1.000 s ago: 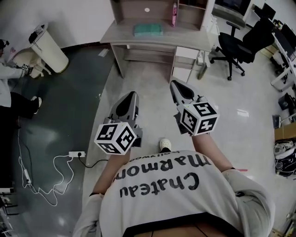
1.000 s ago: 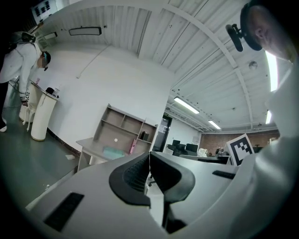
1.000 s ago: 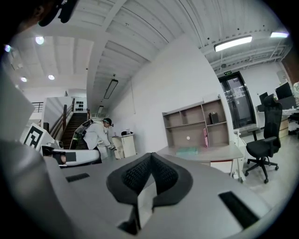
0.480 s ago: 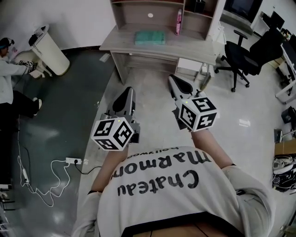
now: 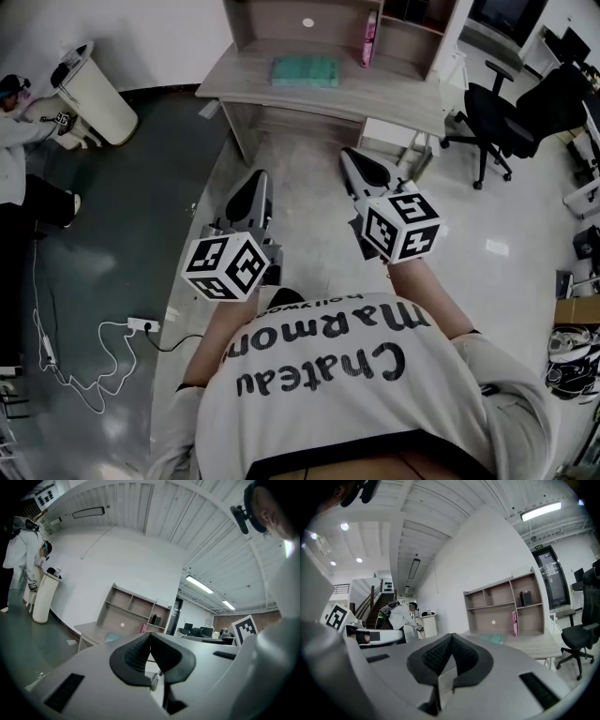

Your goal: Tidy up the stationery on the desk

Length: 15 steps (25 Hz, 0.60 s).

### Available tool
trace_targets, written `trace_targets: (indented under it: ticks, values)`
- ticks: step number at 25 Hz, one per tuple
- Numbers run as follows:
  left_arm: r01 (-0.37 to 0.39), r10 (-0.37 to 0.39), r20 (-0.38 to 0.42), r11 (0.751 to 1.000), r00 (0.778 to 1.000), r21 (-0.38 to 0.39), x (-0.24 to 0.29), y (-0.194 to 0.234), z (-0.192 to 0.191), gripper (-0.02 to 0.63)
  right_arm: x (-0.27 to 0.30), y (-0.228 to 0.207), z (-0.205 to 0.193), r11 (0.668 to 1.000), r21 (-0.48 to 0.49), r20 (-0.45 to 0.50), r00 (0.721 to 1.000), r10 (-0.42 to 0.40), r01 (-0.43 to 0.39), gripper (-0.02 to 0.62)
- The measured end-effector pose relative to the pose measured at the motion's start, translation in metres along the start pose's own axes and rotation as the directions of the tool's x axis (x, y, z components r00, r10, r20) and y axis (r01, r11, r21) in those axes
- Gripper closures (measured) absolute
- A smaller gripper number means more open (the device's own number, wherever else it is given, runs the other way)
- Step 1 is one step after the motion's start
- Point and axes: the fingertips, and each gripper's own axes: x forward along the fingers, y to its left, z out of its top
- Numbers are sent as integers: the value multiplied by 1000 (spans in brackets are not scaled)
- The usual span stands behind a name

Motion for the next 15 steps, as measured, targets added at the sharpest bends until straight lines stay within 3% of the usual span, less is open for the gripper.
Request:
trace_targets:
  ticks: [8, 15]
  values:
    - [19, -20, -29, 1000, 999, -13, 37, 35, 1, 589, 44, -19, -5, 999, 28, -15, 999, -30, 31, 583]
    - [65, -65, -16, 998, 998, -6, 92, 73, 34, 589, 101, -36, 24, 997, 1, 6, 997, -73, 73, 583]
